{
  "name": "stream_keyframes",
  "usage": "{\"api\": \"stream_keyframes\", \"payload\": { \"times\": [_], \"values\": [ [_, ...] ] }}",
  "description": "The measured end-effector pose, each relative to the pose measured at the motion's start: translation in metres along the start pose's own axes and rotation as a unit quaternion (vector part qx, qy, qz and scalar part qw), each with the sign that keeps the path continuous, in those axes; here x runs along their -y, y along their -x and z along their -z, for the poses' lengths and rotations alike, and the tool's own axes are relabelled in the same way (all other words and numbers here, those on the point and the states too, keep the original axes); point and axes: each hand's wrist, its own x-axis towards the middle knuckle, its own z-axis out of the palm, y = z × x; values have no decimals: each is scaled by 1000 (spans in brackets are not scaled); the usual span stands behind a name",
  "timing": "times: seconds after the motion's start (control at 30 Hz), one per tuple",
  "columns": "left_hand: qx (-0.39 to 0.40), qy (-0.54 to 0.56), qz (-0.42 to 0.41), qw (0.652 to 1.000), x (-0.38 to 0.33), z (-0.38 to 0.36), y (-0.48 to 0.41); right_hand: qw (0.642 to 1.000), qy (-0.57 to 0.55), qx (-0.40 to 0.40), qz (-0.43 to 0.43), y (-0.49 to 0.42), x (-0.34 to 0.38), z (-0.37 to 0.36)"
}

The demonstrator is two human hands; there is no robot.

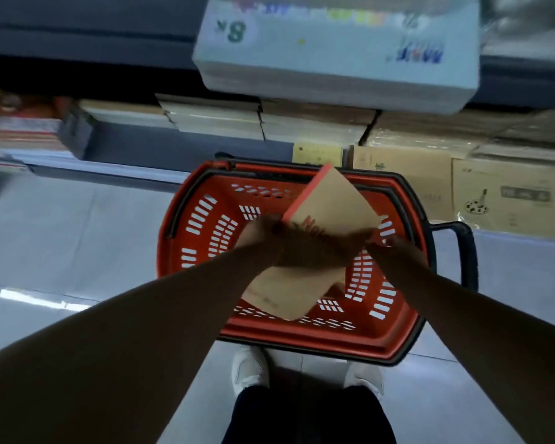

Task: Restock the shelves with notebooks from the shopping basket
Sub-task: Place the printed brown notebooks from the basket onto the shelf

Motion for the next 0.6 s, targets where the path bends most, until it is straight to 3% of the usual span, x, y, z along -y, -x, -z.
{"api": "stream_keyframes", "payload": {
  "times": [0.3, 0.47, 0.6],
  "values": [
    [34, 122, 83, 988, -85, 70, 114, 981, -160, 101, -42, 118, 54, 53],
    [0, 76, 69, 995, -119, 93, 173, 969, -206, 137, -22, 174, 84, 85],
    [-28, 62, 55, 996, -132, 115, 210, 978, -159, 132, 21, 211, 103, 103]
  ]
}}
